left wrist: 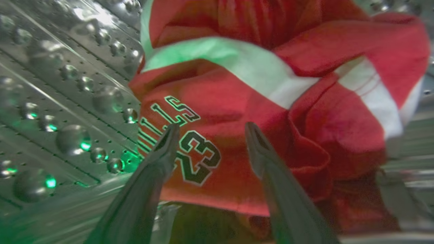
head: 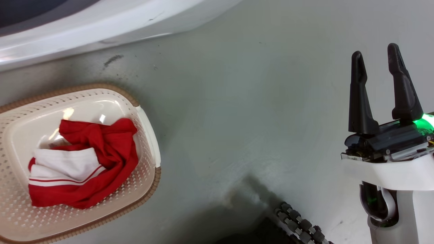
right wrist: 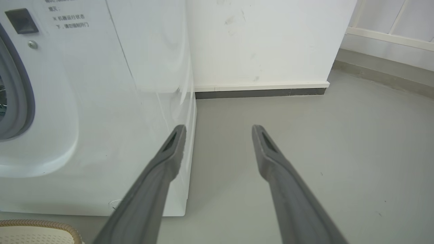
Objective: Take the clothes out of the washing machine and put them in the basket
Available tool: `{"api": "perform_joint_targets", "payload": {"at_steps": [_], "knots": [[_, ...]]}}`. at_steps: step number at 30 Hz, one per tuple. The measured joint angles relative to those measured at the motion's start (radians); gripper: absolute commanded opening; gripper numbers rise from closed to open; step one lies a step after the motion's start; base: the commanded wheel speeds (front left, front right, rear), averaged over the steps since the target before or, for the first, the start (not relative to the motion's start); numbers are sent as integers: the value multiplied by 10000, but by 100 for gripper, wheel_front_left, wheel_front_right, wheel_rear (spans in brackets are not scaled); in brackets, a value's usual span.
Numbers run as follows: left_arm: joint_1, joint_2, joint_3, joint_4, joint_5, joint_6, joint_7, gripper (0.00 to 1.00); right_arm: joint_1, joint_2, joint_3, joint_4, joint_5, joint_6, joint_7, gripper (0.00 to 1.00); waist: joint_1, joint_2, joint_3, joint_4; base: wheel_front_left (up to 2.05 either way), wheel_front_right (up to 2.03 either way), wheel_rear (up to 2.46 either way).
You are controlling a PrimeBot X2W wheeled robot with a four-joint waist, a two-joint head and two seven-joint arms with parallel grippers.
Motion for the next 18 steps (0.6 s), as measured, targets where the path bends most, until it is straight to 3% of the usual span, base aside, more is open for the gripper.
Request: {"api": "perform_joint_targets", "payload": {"at_steps": [11,12,13,18], "knots": [[-264,-36,-247,215,-12,2,230,100,-124,0,-15,-59,153,0,0,100,0,0,407,-137,0,0,0],[-290,-36,-280,215,-8,2,221,69,-125,0,-15,-61,151,0,0,100,0,0,416,-135,0,0,0],[-306,-35,-330,217,-2,2,203,0,-126,0,-21,-63,150,0,0,100,0,0,428,-133,0,0,0],[-327,-19,-497,136,23,2,-98,0,-151,0,-73,-50,121,0,0,100,0,0,444,-114,0,0,0]]}}
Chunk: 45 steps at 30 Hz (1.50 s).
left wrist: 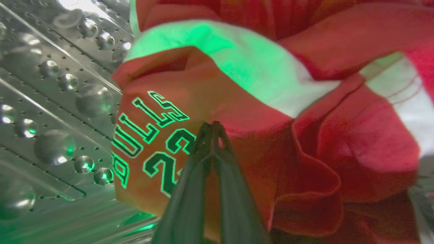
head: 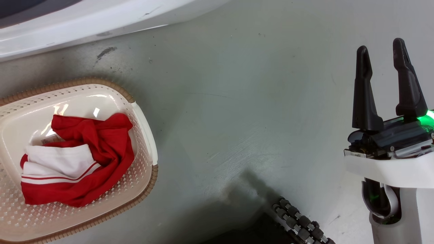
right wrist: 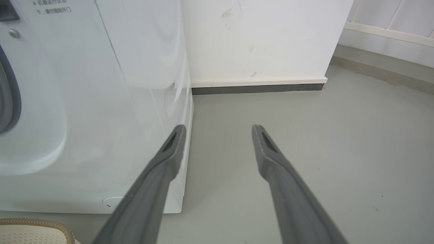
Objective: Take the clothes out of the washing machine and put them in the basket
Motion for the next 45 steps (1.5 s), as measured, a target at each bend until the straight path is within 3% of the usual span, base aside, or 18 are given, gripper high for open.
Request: {"api": "perform_joint_targets", "payload": {"at_steps": [14,31,39,45], "knots": [[1046,-412,-25,-238,-238,-2,-2748,0,10,2,-146,146,-439,0,0,100,0,0,-868,461,0,0,0],[4598,-779,-872,-1492,-1007,-4,-5641,0,798,6,-245,568,-1298,0,0,100,-1,0,-3299,1633,0,0,0],[6165,-1325,-897,-1645,-1390,-2,-7078,0,1317,8,-224,713,-1653,0,0,100,-1,0,-4341,2155,0,0,0],[7131,-1411,-911,-1927,-1417,4,-7848,0,1678,8,-224,823,-1791,0,0,100,-2,0,-5146,2441,0,0,0]]}}
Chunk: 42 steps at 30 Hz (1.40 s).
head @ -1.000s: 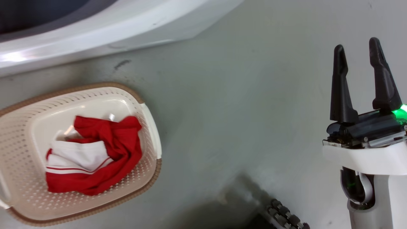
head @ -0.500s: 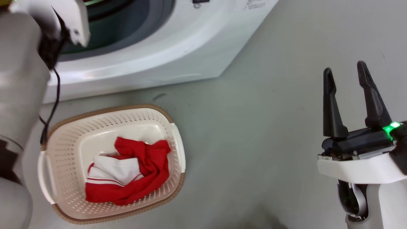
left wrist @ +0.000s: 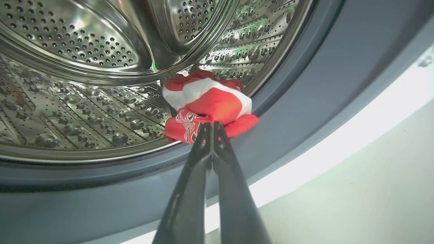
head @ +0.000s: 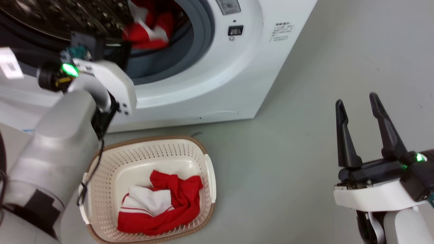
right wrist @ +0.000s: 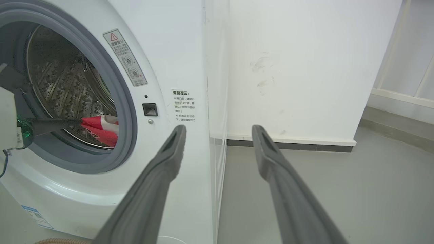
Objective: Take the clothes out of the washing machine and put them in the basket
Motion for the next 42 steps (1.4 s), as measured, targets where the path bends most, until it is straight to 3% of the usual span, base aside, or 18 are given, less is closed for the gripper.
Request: {"api": "perform_joint_targets", "payload": {"at_steps": [7,19,32,42], "knots": [[1353,105,263,-1281,278,430,-207,0,531,-2,-42,115,-102,0,0,100,0,0,-893,228,0,0,0],[3549,1189,1158,-5457,1143,1781,-209,0,1211,-4,-61,265,-211,0,0,100,0,0,-2256,654,0,0,0],[4142,2581,1250,-9415,1661,3166,385,0,1701,-4,2,387,-288,0,0,100,0,0,-3222,947,0,0,0],[4323,3229,1348,-11396,1860,3843,872,0,1848,-4,25,418,-286,0,0,100,1,0,-3514,1015,0,0,0]]}}
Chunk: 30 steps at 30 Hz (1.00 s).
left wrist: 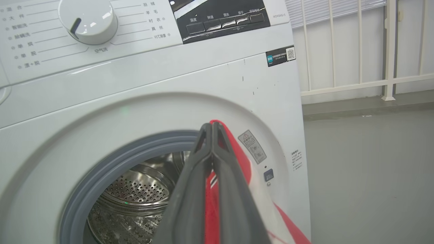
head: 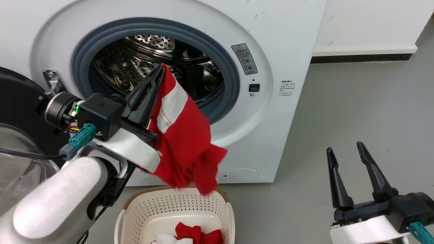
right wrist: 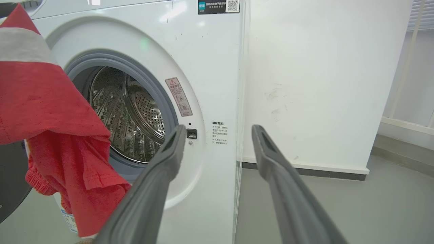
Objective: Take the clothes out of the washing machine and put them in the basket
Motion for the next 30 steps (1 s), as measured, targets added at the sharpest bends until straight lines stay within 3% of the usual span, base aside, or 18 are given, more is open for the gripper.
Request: {"api": "perform_joint_targets", "payload": {"at_steps": [9,18,30], "knots": [[692,389,-98,-920,15,399,188,0,115,0,-10,8,0,0,0,100,0,0,53,96,0,0,0],[1769,251,-447,-616,-401,447,-115,0,-14,0,-6,-50,-19,0,0,100,1,0,497,113,0,0,0],[2574,-514,-961,1266,-876,-199,-625,0,-802,-2,-167,-330,-272,0,0,100,2,0,1817,9,0,0,0]]}}
